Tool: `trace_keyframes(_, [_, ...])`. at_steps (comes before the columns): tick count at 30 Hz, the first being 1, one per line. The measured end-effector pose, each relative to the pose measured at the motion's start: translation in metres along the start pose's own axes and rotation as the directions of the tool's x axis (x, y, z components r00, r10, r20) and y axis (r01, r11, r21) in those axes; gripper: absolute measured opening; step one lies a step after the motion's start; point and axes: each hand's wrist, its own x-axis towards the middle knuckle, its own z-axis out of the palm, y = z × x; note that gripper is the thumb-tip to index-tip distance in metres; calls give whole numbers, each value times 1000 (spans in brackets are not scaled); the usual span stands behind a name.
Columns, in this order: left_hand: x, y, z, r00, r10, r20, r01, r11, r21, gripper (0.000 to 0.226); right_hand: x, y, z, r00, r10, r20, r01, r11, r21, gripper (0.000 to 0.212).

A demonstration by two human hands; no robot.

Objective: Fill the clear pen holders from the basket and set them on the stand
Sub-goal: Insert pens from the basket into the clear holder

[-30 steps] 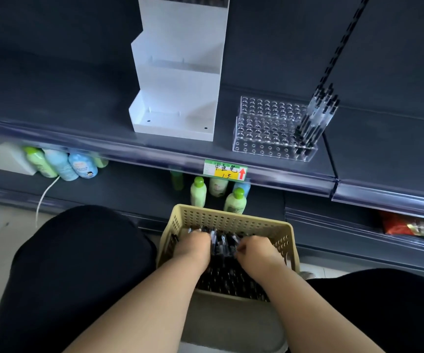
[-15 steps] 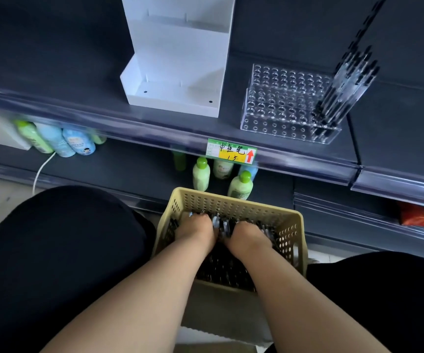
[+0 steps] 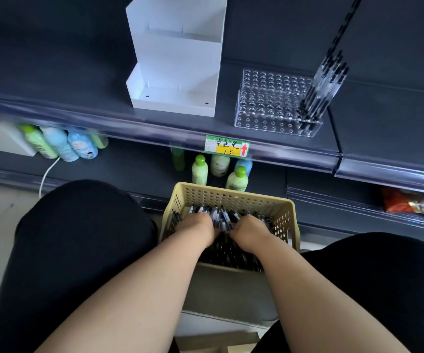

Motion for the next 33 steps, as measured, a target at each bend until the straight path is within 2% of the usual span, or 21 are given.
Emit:
trace_keyframes(3, [-4, 4, 5, 1000, 0, 3, 0, 998, -65, 51, -8, 2, 0, 999, 2, -35, -1, 1000, 30, 18])
trace_keyframes(7, [-5, 6, 8, 999, -41, 9, 42, 979, -197, 50, -16, 3, 0, 996, 25, -86, -17, 996, 89, 32])
trace_keyframes(10, [-6, 11, 5, 996, -88, 33, 94, 954, -286, 49, -20, 5, -3, 991, 36, -126, -17, 988, 153, 22])
trace_keyframes(13, [-7, 15, 0, 989, -144, 40, 147, 892, -427, 56, -22, 8, -8, 987, 30, -161, 4, 978, 208, 22])
trace_keyframes(16, [-13, 18, -5, 989, -136, 60, 143, 763, -630, 52, -24, 6, -16, 976, 28, -214, 29, 965, 260, 20])
trace_keyframes(18, [-18, 18, -5, 988, -118, 103, 153, 590, -793, 46, -26, 2, -21, 968, 50, -244, 37, 941, 338, 23])
trace_keyframes(19, [-25, 18, -6, 988, -95, 125, 156, 498, -853, 37, -27, 1, -22, 966, 62, -252, 39, 925, 377, 30])
trace_keyframes(21, [-36, 16, -7, 987, -44, 154, 160, 378, -912, 15, -31, -1, -24, 961, 65, -268, 57, 904, 424, 36])
trace_keyframes(23, [-44, 13, -7, 991, 3, 136, 128, 306, -943, 10, -35, -3, -26, 954, 76, -289, 70, 883, 463, 34])
trace_keyframes(25, [-50, 12, -10, 995, 45, 84, 69, 281, -957, 9, -39, -6, -30, 945, 95, -314, 81, 859, 505, 30])
trace_keyframes(27, [-56, 13, -15, 996, 88, -8, -36, 314, -949, 3, -42, -9, -36, 930, 105, -353, 113, 831, 545, 28])
trace_keyframes(30, [-63, 11, -27, 971, 152, -183, -227, 368, -902, 17, -48, -12, -50, 902, 108, -419, 166, 808, 565, 26])
trace_keyframes(33, [-67, 11, -48, 934, 191, -302, -351, 335, -874, 23, -52, -14, -66, 872, 101, -478, 236, 770, 593, 22])
